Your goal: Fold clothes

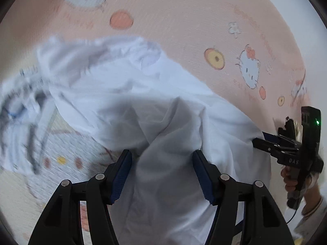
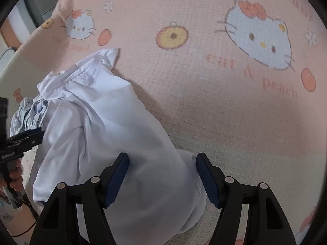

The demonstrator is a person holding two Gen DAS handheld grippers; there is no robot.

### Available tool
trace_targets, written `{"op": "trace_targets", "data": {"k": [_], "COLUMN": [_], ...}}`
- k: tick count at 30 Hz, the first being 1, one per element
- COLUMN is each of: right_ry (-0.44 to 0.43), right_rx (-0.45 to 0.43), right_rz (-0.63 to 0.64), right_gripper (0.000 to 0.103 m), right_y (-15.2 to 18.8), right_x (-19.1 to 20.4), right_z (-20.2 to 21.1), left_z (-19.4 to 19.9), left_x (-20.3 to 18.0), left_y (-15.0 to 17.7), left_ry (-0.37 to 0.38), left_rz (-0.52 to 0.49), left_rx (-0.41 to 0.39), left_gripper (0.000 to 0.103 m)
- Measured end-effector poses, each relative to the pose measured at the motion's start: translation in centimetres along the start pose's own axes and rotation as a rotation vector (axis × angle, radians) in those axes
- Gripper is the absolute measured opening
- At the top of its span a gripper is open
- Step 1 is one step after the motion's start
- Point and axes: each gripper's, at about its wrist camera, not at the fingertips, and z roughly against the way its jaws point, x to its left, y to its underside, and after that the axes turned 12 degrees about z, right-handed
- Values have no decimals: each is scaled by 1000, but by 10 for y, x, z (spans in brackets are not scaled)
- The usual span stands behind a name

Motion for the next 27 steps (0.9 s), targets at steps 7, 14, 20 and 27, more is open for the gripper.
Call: {"op": "trace_targets", "data": {"k": [7,14,20,27], "right_ry": [30,2,5,87], "right_rx": [30,90,92,86], "right_rz": [68,58,23,60], "right_gripper": [68,71,69,34], "right_y": [-14,-13,-16,-15], "right_x": [16,22,17,33], "right_z": [-16,-43,-43,-38], "left_z": [-4,-15,-11,1], "left_x": [-9,-17,-12,6], "left_y": [13,7,11,3], "left_ry": [-4,9,25,69], "left_rz": [-37,-51,-72,56], "left_rx": [-49,-23,-39,-6], "left_gripper": [77,102,101,69]}}
